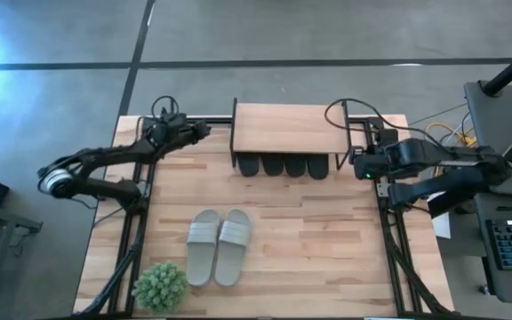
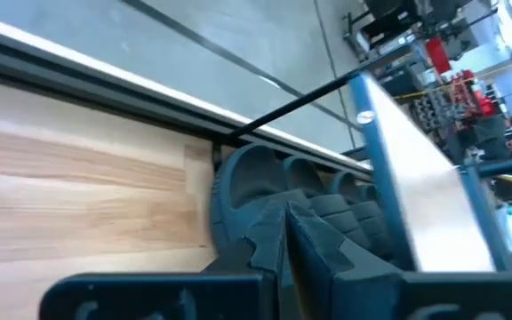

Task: Pick and place slides into the shelf
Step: Adjust the shelf, then adjust the black slide under the shelf, then put the gray slide on the shelf

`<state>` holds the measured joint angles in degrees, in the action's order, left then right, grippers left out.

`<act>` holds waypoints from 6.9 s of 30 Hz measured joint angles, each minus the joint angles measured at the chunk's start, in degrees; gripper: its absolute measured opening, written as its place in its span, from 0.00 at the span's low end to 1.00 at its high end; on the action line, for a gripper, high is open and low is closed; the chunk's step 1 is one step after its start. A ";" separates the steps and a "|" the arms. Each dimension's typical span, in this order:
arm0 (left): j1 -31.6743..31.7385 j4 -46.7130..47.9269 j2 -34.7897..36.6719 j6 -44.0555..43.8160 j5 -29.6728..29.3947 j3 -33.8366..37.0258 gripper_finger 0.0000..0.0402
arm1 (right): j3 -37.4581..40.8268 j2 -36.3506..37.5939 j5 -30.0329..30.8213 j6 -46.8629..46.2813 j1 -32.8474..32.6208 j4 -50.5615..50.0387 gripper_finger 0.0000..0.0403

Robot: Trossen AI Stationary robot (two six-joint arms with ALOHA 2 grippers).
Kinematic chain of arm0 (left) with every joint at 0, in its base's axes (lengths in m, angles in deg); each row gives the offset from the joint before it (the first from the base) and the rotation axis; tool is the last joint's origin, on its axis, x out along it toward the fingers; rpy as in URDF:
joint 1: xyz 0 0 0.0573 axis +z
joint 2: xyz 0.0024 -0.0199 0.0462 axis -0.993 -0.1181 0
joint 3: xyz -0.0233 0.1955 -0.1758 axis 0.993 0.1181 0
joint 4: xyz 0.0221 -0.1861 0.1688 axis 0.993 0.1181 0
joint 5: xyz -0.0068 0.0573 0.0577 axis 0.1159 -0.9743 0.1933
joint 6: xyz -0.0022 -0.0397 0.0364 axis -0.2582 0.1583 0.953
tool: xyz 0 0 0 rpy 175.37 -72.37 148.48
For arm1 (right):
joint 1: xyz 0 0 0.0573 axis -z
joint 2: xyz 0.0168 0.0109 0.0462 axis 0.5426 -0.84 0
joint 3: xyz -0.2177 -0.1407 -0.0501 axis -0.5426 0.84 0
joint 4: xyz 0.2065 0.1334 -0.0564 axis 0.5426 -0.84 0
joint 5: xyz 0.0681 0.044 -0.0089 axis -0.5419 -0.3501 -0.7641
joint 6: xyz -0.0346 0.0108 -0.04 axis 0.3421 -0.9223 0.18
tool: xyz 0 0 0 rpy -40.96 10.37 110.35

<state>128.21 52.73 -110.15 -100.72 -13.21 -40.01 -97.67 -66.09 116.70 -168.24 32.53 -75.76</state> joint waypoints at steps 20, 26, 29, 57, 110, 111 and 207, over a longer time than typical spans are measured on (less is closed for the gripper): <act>-1.60 8.81 15.12 0.26 0.46 3.15 0.00 | 7.22 -3.61 -9.77 46.37 38.38 32.86 0.02; -1.68 9.13 14.59 0.30 0.50 3.15 0.00 | 7.34 -9.02 -16.03 52.37 41.04 39.95 0.02; -1.67 9.40 14.43 0.42 0.50 3.15 0.00 | 7.34 -12.32 -17.56 53.02 41.02 41.25 0.02; -1.68 5.68 6.15 4.39 8.20 2.27 0.00 | -1.24 -10.75 -12.83 58.90 40.34 35.66 0.02; -30.69 23.82 20.87 7.87 -4.41 -1.33 0.00 | -0.07 0.79 -34.90 43.01 17.66 9.88 0.02; -32.48 23.92 20.91 7.46 -4.55 -1.33 0.00 | 0.33 0.54 -36.55 41.58 15.94 9.66 0.02; -52.74 22.83 7.14 5.88 -10.89 -6.73 0.01 | 9.29 -16.86 -26.72 46.28 -16.84 68.85 0.11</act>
<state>75.47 75.56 -103.01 -94.84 -24.10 -46.75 -88.39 -82.95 89.98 -121.96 15.69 -6.91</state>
